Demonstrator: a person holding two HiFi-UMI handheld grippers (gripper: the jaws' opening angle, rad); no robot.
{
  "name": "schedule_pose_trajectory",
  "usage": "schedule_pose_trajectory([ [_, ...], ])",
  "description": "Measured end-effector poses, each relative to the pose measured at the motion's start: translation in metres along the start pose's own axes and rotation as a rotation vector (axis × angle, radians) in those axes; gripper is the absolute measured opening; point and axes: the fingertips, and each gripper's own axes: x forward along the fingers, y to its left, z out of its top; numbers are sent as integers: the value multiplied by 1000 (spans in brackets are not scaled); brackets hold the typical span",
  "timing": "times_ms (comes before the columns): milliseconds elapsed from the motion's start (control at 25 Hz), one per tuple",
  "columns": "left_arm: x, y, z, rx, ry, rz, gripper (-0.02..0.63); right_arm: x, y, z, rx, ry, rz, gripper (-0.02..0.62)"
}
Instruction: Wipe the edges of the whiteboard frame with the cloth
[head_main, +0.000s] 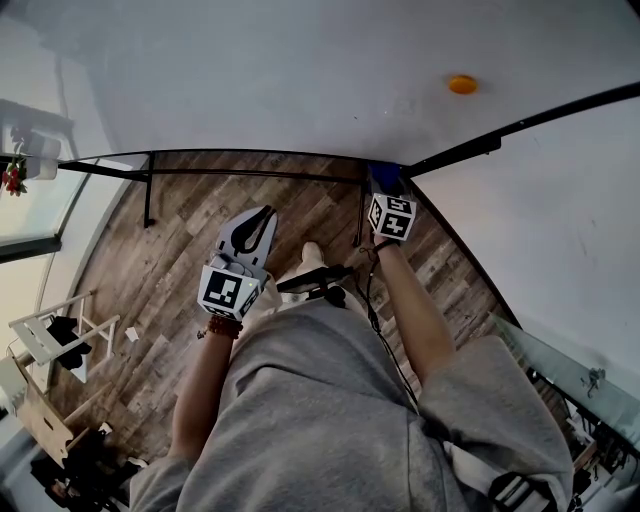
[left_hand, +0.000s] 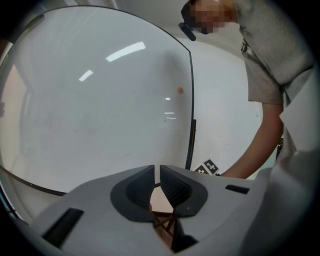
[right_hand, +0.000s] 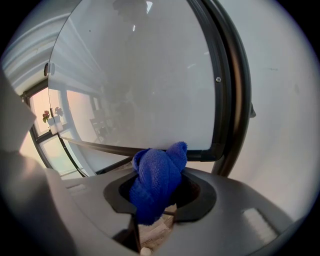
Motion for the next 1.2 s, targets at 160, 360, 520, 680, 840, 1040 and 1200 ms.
schedule_pose_trajectory([
  [160,-1,5,-1,-4,4,5,38,1,5,0,12,5,5,147],
  [360,-2,10,2,-1,2,2,37,3,11,0,15,8,13,147],
  [520,-3,17,0,-2,3,8,35,7,21,0,12,11,33,147],
  [680,-7,23,2,-6,-3,21,35,9,31,-1,10,15,42,147],
  [840,-12,31,2,-11,-6,33,35,12,41,0,17,16,55,147],
  [1040,-21,39,-1,-22,-3,54,35,15,54,1,31,20,65,147],
  [1200,-27,45,-3,-27,0,64,35,18,64,0,40,23,79,147],
])
